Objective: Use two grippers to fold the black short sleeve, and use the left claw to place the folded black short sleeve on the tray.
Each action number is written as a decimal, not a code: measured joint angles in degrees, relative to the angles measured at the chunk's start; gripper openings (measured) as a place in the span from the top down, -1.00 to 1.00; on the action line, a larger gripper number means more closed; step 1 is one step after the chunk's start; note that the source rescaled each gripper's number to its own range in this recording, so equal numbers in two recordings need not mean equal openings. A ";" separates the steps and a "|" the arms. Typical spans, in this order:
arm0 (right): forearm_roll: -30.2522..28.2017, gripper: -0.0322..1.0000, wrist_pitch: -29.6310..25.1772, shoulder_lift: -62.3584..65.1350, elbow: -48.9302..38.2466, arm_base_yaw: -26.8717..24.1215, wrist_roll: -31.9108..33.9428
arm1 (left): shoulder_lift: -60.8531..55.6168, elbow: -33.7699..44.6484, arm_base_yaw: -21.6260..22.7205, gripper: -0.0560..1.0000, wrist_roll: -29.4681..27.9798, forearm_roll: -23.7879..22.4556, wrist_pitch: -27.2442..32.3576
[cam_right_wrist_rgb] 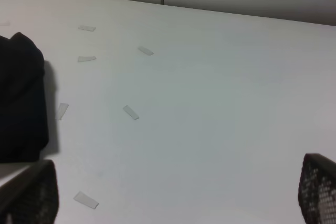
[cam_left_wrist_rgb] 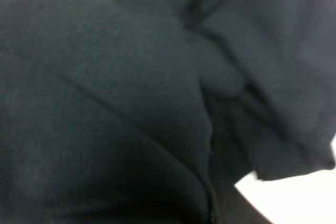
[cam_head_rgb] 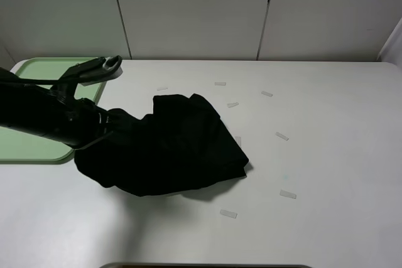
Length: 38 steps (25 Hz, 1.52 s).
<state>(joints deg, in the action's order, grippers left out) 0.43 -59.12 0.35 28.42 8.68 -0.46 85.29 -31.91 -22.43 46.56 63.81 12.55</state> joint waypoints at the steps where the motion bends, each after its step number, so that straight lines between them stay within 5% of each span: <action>1: 0.00 -1.00 0.00 0.00 0.00 0.00 0.00 | 0.00 -0.47 -0.89 0.72 1.70 1.69 -0.94; 9: 0.00 -1.00 0.00 0.00 0.00 0.00 0.00 | 1.05 -4.63 -6.09 0.72 9.03 7.53 -8.90; 33: 0.06 -1.00 0.00 0.00 0.00 0.00 0.00 | 23.04 -23.21 -21.07 0.72 6.86 9.20 -17.12; 36: 0.12 -1.00 0.00 0.00 0.00 0.00 0.00 | 23.12 -24.58 -22.40 0.58 6.86 8.26 -17.25; 38: 0.17 -1.00 0.00 0.00 0.00 0.00 0.05 | 23.12 -25.42 -23.33 0.26 6.86 5.09 -17.25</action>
<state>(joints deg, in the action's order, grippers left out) 0.60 -59.12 0.35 28.42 8.68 -0.41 108.40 -57.33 -45.77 53.42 68.91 -4.70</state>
